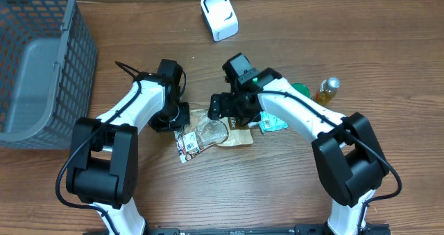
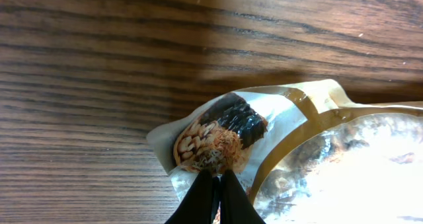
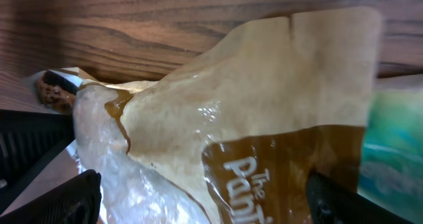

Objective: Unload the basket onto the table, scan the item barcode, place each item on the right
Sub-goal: 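Lower the right gripper onto the PanTree bag top and grasp it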

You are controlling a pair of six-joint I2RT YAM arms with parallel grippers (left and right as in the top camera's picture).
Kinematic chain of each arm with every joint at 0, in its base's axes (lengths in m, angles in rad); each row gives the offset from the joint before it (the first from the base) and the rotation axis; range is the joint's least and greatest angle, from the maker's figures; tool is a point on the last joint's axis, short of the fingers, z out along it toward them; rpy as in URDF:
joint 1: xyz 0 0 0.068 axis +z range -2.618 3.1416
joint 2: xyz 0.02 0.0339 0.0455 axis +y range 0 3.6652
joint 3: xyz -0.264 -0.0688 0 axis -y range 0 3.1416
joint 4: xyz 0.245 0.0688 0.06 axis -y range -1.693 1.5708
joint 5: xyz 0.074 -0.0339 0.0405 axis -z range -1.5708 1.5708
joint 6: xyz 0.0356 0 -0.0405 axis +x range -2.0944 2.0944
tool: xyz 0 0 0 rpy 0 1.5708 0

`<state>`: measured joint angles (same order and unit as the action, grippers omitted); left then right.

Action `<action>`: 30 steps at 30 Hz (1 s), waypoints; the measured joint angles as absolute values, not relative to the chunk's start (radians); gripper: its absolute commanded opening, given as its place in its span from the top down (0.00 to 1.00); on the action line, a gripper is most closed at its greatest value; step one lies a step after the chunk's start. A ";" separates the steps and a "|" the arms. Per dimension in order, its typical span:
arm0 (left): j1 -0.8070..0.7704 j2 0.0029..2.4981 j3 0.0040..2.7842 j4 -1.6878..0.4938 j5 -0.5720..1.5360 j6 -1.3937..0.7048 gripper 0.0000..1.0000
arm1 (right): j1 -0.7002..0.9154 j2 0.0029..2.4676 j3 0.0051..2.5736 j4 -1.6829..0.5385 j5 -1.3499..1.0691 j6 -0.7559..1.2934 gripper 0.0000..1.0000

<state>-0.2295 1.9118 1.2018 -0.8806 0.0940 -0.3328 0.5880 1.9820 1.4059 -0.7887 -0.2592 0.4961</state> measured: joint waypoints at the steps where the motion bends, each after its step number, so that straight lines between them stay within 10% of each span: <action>1: -0.229 1.912 1.202 -0.880 0.094 -0.332 0.96 | 0.593 1.982 1.392 -0.769 -0.259 0.506 0.06; 30: -0.229 1.912 1.202 -0.867 0.093 -0.311 0.96 | 0.604 2.006 1.222 -0.350 -0.514 0.681 0.49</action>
